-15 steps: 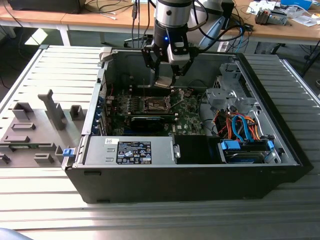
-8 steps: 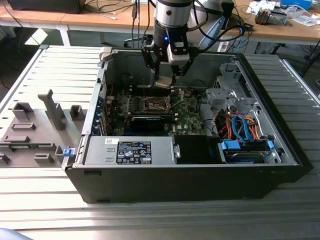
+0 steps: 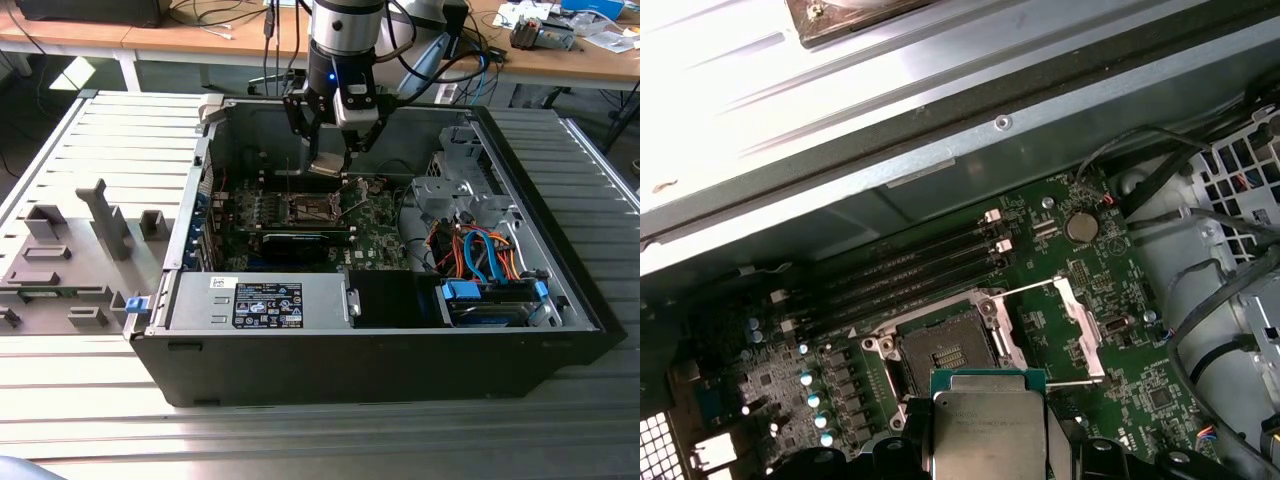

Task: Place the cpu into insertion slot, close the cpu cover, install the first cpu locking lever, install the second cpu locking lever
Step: 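Place the cpu into insertion slot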

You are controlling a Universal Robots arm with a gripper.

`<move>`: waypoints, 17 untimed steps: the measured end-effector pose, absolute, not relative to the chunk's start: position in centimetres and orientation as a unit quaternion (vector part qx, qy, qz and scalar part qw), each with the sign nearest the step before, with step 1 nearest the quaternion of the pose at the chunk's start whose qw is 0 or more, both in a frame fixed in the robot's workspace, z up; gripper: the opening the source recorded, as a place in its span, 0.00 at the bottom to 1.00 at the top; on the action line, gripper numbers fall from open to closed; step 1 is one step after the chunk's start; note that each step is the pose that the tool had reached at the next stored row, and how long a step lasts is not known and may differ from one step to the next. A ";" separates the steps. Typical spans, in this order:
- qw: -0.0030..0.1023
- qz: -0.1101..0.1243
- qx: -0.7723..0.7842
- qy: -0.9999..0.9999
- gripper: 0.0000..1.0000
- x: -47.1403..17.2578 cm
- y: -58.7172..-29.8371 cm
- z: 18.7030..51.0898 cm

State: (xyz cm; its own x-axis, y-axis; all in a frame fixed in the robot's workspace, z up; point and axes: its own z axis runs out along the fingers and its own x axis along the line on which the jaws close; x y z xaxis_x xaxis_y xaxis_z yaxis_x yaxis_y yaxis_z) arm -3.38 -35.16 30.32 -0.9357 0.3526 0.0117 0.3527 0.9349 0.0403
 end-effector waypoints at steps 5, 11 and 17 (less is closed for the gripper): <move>0.002 -0.021 -0.183 -0.983 0.54 -3.4 -35.2 30.3; 0.002 -0.021 -0.186 -0.982 0.54 -3.4 -35.2 30.3; 0.002 -0.021 -0.189 -0.982 0.54 -3.4 -35.2 30.3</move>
State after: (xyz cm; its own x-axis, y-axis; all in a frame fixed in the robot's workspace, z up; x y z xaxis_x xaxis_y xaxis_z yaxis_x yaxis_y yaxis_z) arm -3.39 -35.16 30.31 -0.9287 0.3706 0.0117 0.3708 0.9278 0.0403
